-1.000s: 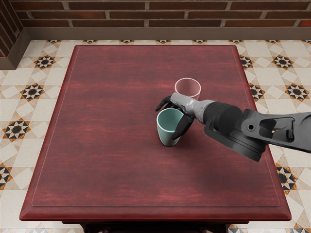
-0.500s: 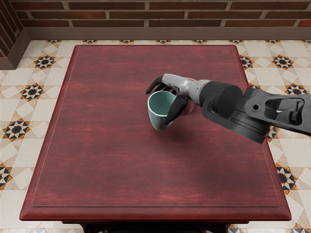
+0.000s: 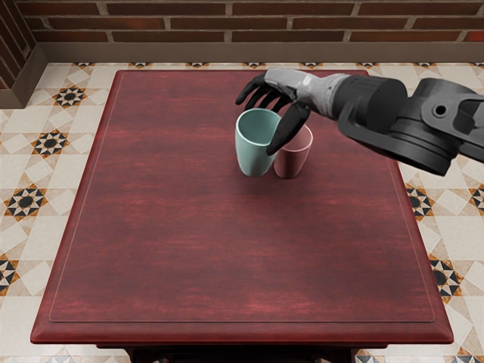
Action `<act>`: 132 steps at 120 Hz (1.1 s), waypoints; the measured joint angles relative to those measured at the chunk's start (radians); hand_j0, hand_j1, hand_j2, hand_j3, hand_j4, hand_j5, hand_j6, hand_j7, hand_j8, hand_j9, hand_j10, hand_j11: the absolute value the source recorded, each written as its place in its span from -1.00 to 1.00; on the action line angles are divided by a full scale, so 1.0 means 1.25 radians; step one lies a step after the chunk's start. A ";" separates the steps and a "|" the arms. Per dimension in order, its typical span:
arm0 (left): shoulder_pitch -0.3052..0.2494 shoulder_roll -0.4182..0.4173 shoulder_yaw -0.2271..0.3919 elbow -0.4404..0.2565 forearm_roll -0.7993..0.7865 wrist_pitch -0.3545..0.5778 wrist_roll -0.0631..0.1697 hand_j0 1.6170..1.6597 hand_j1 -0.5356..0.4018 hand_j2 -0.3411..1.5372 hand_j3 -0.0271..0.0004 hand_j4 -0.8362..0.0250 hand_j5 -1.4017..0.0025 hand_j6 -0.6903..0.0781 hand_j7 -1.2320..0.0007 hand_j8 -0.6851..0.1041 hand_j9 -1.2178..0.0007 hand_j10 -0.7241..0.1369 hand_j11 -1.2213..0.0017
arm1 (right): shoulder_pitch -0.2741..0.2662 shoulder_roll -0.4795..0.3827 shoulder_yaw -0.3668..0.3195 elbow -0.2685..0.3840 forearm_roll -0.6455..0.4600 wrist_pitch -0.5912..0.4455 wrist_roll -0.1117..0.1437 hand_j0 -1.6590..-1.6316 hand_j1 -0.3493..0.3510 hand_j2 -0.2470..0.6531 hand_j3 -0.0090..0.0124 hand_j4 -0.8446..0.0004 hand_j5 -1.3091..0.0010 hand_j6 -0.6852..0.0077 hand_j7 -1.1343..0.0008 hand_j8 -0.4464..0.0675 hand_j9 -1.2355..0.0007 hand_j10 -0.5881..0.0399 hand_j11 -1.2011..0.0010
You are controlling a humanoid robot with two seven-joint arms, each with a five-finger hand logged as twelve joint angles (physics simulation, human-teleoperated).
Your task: Pick up cup and place in cup with right hand
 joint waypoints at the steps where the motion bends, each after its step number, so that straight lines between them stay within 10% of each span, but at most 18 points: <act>1: 0.000 0.000 0.000 0.000 0.000 0.000 0.000 0.92 0.89 -0.64 0.97 0.94 1.00 0.80 1.00 0.74 1.00 0.68 1.00 | 0.000 0.000 0.001 0.000 0.000 0.001 0.000 -0.92 0.26 -0.29 -0.12 0.05 0.19 -0.12 0.07 -0.57 0.14 -0.41 0.12; 132: 0.000 0.000 0.000 0.000 0.000 0.000 0.000 0.92 0.89 -0.64 0.97 0.94 1.00 0.80 1.00 0.74 1.00 0.68 1.00 | 0.018 -0.053 0.039 -0.141 0.007 0.073 0.000 -0.92 0.30 -0.10 -0.15 -0.04 0.11 -0.16 -0.01 -0.61 0.08 -0.58 0.04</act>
